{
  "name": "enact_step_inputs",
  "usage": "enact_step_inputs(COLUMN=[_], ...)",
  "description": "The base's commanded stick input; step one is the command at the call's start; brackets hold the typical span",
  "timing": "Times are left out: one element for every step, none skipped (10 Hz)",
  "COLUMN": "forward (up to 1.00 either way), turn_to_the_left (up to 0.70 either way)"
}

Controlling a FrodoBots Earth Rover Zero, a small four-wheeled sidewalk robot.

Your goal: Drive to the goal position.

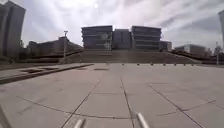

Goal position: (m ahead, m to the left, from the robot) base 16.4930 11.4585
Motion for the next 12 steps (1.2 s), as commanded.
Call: enact_step_inputs(forward=[1.0, 1.0, 1.0, 1.0, 1.0, 1.0, 1.0, 1.0, 1.0, 1.0, 1.0, 1.0], turn_to_the_left=[0.0, 0.0, 0.0, 0.0, 0.0, 0.0, 0.0, 0.0, -0.27, -0.26, -0.12, 0.0])
